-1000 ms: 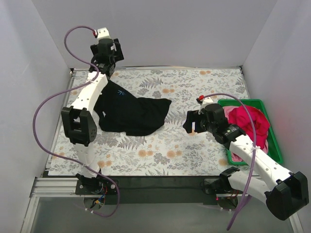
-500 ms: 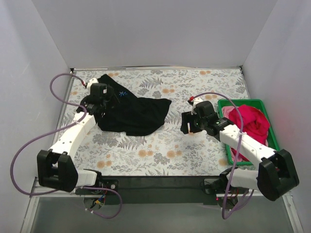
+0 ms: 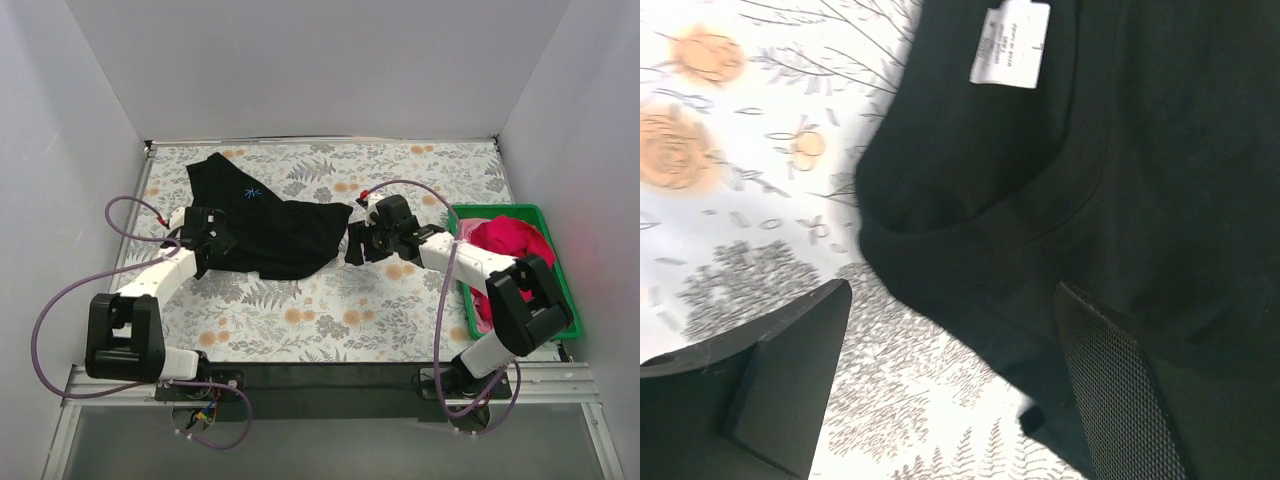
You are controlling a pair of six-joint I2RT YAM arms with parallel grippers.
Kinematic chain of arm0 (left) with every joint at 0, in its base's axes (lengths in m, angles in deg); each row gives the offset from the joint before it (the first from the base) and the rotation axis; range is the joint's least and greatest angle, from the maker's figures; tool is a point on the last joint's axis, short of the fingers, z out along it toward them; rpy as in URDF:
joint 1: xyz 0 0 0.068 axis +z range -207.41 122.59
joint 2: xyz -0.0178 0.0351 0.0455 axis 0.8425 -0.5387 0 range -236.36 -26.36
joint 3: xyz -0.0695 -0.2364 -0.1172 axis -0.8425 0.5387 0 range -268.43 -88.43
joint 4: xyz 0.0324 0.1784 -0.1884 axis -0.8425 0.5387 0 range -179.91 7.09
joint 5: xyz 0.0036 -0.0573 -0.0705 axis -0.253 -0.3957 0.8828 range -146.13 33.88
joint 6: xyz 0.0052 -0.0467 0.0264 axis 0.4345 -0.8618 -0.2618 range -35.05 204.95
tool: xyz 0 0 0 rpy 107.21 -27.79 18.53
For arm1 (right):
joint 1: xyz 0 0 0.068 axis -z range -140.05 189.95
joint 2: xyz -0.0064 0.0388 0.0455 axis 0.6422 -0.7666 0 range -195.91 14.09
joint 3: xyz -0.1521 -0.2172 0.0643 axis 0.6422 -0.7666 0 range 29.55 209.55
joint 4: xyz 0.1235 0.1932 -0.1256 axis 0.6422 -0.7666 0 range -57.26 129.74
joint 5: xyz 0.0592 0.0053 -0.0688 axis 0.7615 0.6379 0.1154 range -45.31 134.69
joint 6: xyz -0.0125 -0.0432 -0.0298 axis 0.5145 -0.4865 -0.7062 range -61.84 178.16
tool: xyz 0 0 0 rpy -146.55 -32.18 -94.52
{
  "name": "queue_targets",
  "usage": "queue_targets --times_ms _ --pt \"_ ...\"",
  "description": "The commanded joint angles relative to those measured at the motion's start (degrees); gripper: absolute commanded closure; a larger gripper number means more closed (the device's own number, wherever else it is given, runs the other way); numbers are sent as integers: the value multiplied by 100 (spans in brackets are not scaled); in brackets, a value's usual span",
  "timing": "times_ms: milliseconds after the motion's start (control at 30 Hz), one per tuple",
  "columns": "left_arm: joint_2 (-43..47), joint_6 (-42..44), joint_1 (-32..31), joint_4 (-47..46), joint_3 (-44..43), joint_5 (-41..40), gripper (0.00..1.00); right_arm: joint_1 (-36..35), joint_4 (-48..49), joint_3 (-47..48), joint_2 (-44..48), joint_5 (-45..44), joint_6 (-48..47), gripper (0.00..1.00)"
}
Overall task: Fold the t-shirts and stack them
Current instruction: Flatten the tshirt out
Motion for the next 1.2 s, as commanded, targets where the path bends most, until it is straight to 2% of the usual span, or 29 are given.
queue_targets --times_ms 0,267,367,500,533,633,667,767,800,900,1067,1167 --pt "-176 -153 14 -421 71 254 24 -71 465 263 -249 338 -18 41" --pt "-747 -56 14 -747 123 456 29 -255 1018 439 -899 470 70 40" --pt "-888 58 14 -826 141 395 37 -273 1317 527 -1233 601 140 38" --pt "-914 242 14 -1019 211 308 52 -335 1660 694 -1672 769 281 37" --pt "-923 286 14 -1054 211 290 61 -352 1817 729 -1812 813 307 37" --pt "-836 462 14 -1186 220 184 76 -344 2038 852 -1998 910 404 39" --pt "-809 515 14 -1195 194 158 85 -352 2030 913 -2025 901 413 41" --pt "-582 673 14 -1116 36 9 100 -352 2039 1011 -1990 875 343 58" --pt "-502 700 14 -1073 1 -9 100 -352 2030 1011 -1946 857 317 76" --pt "-168 849 14 -898 -140 -44 100 -352 1977 862 -1657 655 194 99" --pt "263 1138 14 -212 -762 8 100 -335 1241 562 -524 138 36 99" --pt "579 1323 14 412 -1376 -18 100 -335 29 833 224 -109 0 99"
